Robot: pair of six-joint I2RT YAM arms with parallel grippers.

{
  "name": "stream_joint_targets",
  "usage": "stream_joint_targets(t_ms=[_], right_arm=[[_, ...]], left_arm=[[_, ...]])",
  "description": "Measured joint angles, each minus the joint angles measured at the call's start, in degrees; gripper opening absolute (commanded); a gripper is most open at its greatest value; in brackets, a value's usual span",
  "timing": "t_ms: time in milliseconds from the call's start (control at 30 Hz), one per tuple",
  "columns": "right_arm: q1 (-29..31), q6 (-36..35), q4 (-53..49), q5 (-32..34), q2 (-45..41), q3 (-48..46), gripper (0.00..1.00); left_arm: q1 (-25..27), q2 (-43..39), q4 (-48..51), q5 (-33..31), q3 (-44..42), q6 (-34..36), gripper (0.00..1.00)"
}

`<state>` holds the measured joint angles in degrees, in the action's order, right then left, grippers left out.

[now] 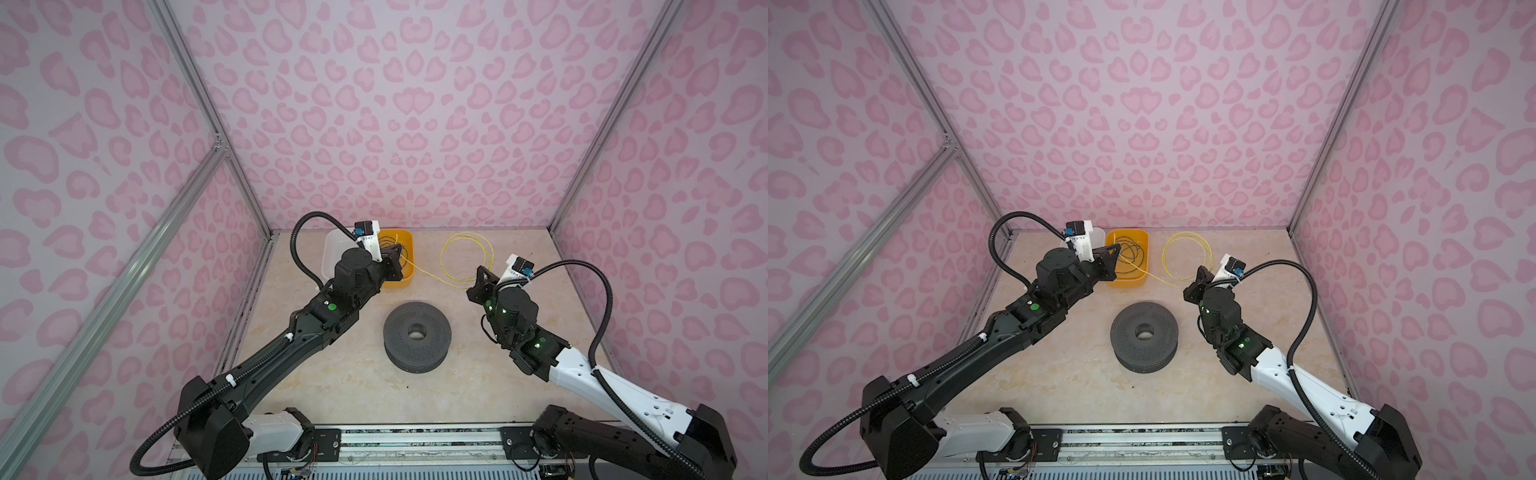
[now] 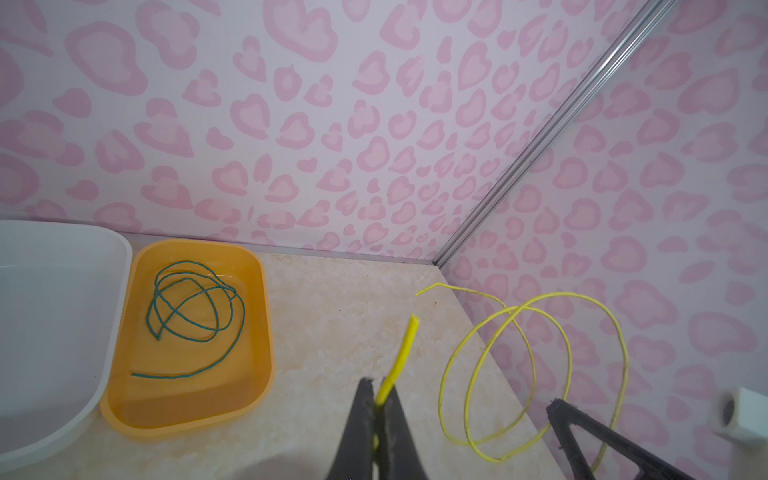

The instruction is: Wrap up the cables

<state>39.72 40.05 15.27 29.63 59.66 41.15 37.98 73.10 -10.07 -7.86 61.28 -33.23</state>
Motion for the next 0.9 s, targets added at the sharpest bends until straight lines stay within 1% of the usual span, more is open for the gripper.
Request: stream_joint_targets(t_ms=[133,267,367,467,500,533,567,600,700,800,867,900], right_arm=[[0.0,3.0,1.2,0.3,0.3,-0.3,0.00],[0.1,5.3,2.2,0.3,0.5,-1.0,0.00],[0.2,6.0,2.8,0.4,0.5,-1.1,0.00],[0.0,5.8,1.9,1.7,0.3,-1.2,0.00],[0.0,5.7,1.7,2.0,0.3,-1.2,0.00],[0.0,5.5,1.7,2.3,0.3,-1.2,0.00],[0.0,4.9,1.5,2.4,0.1,-1.2,0.00],[0.0,4.0,1.4,2.4,0.0,-1.2,0.00],[-0.5,1.0,-0.4,1.5,-0.4,-0.8,0.00],[-1.9,-1.9,-3.8,-0.7,-0.9,0.7,0.00],[-2.8,-3.6,-6.1,-2.7,-1.3,1.5,0.00],[-3.1,-4.3,-7.5,-3.8,-1.4,2.0,0.00]], left_arm=[[-0.5,-1.9,-3.4,-0.6,-3.4,-5.2,0.07],[-0.7,-2.7,-4.8,-0.9,-4.5,-8.8,0.08],[-0.9,-4.0,-5.3,-0.9,-5.6,-10.4,0.14],[-1.7,-5.2,-5.6,-1.8,-5.7,-10.5,0.35],[-2.1,-5.8,-5.5,-2.1,-5.6,-10.3,0.49],[-2.4,-6.4,-5.1,-2.3,-5.5,-9.6,0.58],[-2.8,-7.3,-4.2,-2.6,-5.1,-8.0,0.65],[-2.9,-8.4,-3.0,-2.6,-4.8,-6.9,0.67],[-3.7,-12.0,2.5,-2.4,-2.4,-1.0,0.70],[-4.1,-12.9,11.4,-2.3,4.5,6.2,0.60],[-3.8,-11.8,17.4,-0.8,9.4,11.1,0.53],[-3.1,-10.6,20.8,0.2,11.8,13.6,0.52]])
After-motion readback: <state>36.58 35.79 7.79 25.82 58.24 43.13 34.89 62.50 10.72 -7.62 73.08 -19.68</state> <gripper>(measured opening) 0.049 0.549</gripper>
